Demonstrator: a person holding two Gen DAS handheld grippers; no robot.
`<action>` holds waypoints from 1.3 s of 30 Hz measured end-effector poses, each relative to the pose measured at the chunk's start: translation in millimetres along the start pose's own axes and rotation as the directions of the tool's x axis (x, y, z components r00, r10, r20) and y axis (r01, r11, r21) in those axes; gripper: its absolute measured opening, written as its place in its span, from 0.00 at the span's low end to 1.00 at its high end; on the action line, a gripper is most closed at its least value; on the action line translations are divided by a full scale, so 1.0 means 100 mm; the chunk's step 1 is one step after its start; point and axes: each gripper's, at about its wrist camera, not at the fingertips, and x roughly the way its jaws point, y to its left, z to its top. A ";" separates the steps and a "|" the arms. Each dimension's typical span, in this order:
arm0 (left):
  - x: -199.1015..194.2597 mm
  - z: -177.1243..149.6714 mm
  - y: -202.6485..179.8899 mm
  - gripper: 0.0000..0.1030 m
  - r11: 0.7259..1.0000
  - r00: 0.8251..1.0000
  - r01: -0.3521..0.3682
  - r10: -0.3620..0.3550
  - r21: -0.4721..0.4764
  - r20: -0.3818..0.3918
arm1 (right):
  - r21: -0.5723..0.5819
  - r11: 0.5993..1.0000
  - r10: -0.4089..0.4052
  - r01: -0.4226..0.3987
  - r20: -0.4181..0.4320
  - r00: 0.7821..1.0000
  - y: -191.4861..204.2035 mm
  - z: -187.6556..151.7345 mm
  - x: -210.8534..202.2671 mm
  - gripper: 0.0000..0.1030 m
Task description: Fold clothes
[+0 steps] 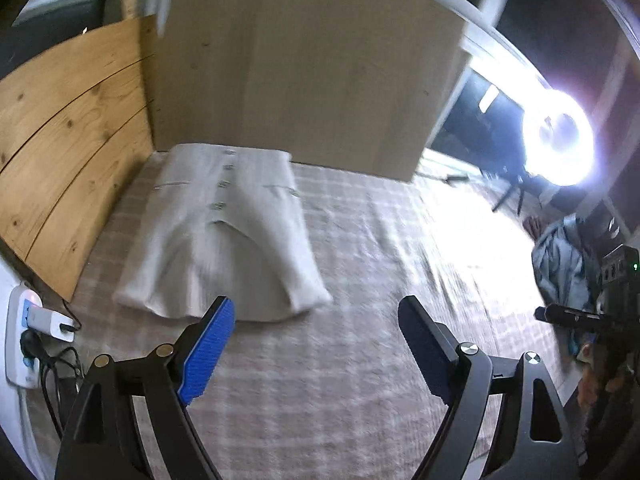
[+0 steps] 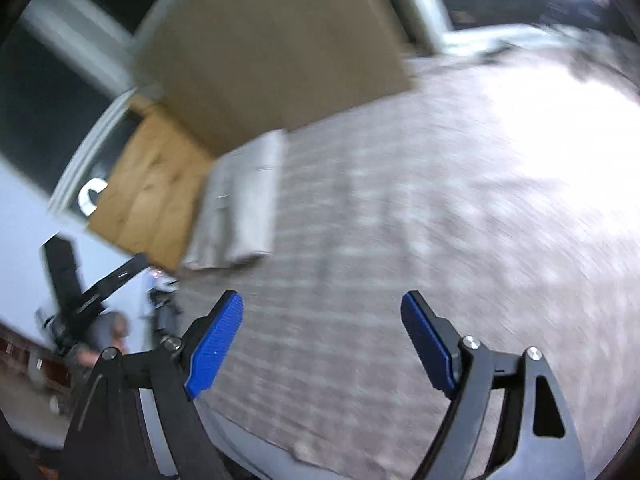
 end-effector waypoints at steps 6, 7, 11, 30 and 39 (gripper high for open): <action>-0.09 -0.15 -0.40 0.81 0.997 0.998 -0.050 0.053 0.062 -0.043 | 0.082 0.984 -0.166 0.161 0.062 0.984 -0.20 -0.37 -0.33 0.79; -0.10 -0.18 -0.43 0.81 0.997 0.997 -0.058 0.061 0.053 -0.056 | 0.076 0.980 -0.191 0.186 0.062 0.980 -0.16 -0.40 -0.36 0.79; -0.15 -0.30 -0.43 0.81 0.997 0.991 -0.079 0.078 -0.004 -0.108 | -0.005 0.973 -0.231 0.232 0.081 0.970 0.10 -0.48 -0.38 0.79; -1.53 -1.13 -0.69 0.81 0.945 0.959 -0.274 0.282 -0.175 0.021 | -0.433 0.864 -0.192 0.257 0.189 0.963 1.00 -0.70 -0.87 0.79; -1.88 -1.48 -1.04 0.81 0.923 0.944 -0.315 0.329 -0.220 0.031 | -0.504 0.837 -0.133 0.214 0.191 0.973 0.97 -0.95 -1.22 0.79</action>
